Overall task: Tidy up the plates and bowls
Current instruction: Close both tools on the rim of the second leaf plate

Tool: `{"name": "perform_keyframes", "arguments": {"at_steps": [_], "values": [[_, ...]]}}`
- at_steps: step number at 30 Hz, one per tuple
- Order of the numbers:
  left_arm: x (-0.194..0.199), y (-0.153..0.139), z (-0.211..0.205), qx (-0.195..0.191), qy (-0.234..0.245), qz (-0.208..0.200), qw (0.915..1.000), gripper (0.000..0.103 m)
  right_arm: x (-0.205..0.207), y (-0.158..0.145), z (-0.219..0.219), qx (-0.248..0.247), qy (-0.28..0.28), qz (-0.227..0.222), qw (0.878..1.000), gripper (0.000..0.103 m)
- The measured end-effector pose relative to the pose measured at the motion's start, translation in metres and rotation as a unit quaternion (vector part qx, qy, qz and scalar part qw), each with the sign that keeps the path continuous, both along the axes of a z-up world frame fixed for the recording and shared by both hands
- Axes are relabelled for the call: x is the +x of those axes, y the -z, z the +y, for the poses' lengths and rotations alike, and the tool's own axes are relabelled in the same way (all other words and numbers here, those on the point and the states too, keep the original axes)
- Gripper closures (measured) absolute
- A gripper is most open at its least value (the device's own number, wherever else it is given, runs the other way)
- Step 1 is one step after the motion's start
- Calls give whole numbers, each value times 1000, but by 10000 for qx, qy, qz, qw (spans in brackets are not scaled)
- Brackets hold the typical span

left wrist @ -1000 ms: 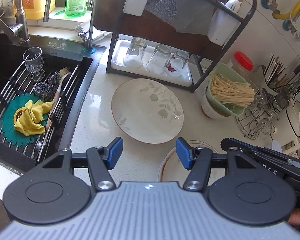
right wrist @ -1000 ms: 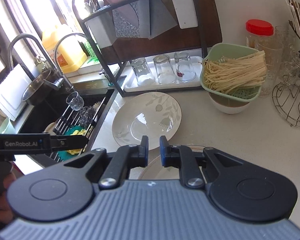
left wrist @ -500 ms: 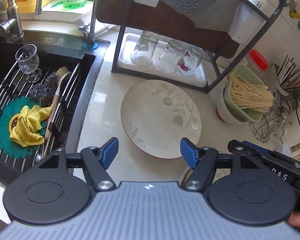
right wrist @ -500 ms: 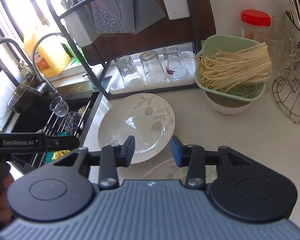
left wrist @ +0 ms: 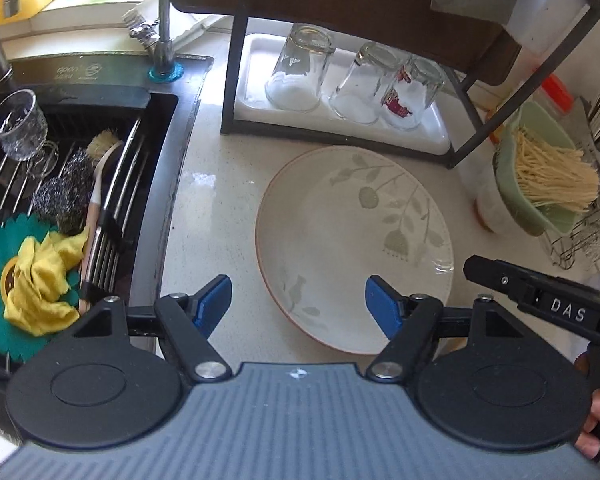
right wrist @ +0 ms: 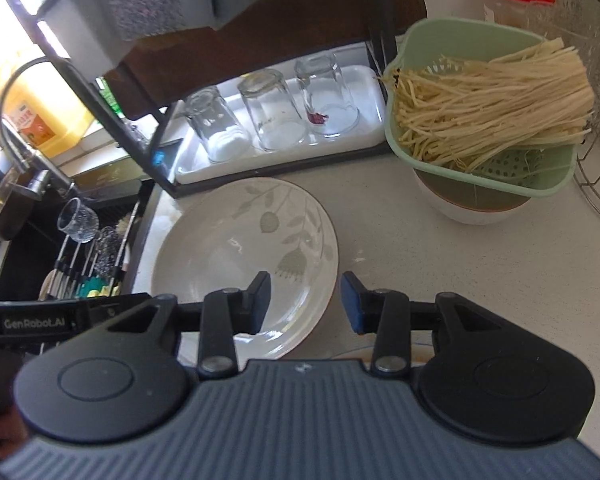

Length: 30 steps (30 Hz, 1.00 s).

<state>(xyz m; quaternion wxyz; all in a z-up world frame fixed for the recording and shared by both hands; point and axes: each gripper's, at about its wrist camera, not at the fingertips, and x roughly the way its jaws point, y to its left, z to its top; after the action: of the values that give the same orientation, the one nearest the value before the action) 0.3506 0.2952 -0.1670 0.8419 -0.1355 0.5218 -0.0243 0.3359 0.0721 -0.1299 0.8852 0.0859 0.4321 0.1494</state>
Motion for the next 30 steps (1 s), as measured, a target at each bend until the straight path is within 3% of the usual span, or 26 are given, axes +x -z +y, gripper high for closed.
{"name": "perform_keyframes", "arguments": {"at_steps": [6,8,12,14,23,30], "values": [[23,17,6,-83,-81,104,9999,29,20,16,1,-61,130,242,9996,62],[28,25,11,-292,-234,197,9991,32,25,20,1,-40,121,317,9994,66],[33,39,17,-333,-307,329,9984,43,35,27,4,-70,100,436,9990,72],[37,44,19,-433,-259,410,9979,55,39,29,5,-124,119,434,9989,74],[53,57,29,-631,-230,466,9967,77,55,41,13,-169,97,605,9980,86],[58,58,35,-719,-118,564,9957,80,49,41,6,17,148,754,9970,89]]}}
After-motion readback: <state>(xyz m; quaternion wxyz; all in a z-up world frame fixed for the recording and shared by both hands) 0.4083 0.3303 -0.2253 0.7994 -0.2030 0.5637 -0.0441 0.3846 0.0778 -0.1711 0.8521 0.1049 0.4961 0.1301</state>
